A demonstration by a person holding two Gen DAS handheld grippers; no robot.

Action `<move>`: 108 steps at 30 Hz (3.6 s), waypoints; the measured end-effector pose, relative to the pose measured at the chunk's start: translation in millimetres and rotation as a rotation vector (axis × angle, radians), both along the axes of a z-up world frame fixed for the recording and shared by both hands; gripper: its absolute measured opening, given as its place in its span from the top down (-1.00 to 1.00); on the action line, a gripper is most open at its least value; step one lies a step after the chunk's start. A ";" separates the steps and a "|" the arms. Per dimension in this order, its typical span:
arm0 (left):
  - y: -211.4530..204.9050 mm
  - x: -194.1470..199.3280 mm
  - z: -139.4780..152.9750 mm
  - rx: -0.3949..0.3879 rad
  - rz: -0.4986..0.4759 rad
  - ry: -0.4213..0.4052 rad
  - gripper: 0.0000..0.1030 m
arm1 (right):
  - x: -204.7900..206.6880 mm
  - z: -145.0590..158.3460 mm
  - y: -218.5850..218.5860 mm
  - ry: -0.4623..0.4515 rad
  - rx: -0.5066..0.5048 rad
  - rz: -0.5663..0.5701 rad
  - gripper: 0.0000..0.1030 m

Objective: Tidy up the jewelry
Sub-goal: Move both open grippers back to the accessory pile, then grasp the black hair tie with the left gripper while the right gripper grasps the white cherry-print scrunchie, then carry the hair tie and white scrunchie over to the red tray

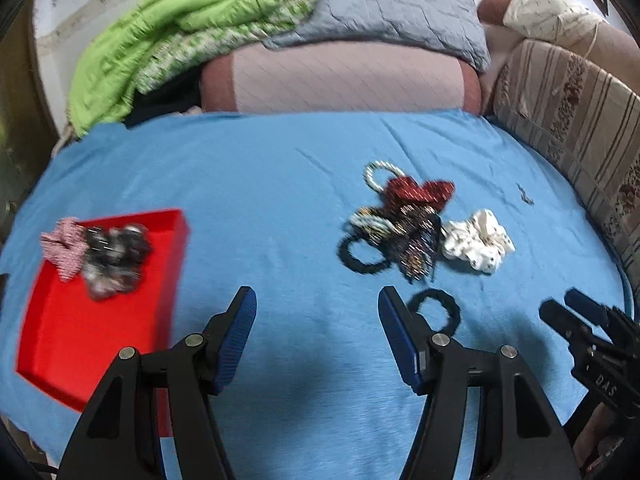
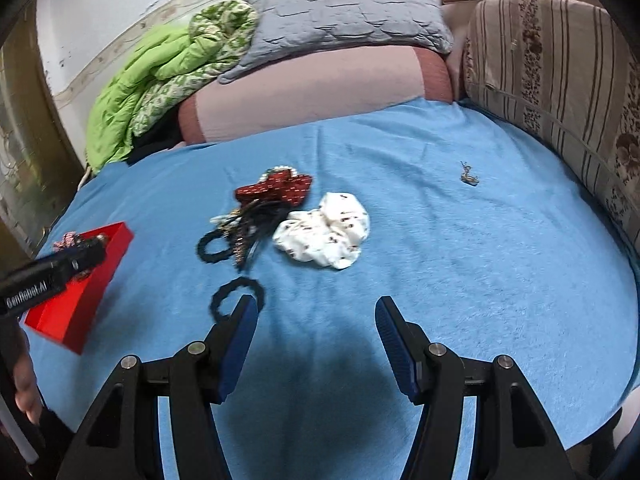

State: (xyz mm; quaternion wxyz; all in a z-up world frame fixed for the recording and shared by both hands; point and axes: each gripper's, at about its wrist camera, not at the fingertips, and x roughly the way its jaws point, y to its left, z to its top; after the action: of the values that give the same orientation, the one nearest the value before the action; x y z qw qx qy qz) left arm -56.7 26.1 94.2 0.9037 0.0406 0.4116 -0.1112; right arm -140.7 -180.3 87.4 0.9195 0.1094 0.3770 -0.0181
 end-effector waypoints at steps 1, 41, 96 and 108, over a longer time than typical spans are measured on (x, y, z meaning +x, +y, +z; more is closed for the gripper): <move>-7.1 3.4 -7.4 -0.001 -0.015 0.021 -0.21 | 2.9 -1.4 -1.0 0.002 -0.001 -0.001 -0.28; -79.5 31.3 -69.6 -0.004 -0.110 0.160 0.84 | 108.6 -56.8 -17.9 0.084 0.041 0.024 0.62; 222.1 -39.6 45.9 0.002 0.341 -0.103 0.84 | 16.7 74.2 223.4 -0.056 -0.006 0.495 0.66; 285.0 24.8 7.6 0.086 0.393 -0.020 0.84 | 74.9 35.4 316.4 0.047 0.040 0.585 0.66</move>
State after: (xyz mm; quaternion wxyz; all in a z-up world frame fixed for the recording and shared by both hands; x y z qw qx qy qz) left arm -31.9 311.0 101.8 0.9095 -0.0007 0.4069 0.0855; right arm -65.7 136.1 122.8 0.8743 0.0136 0.4142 0.2528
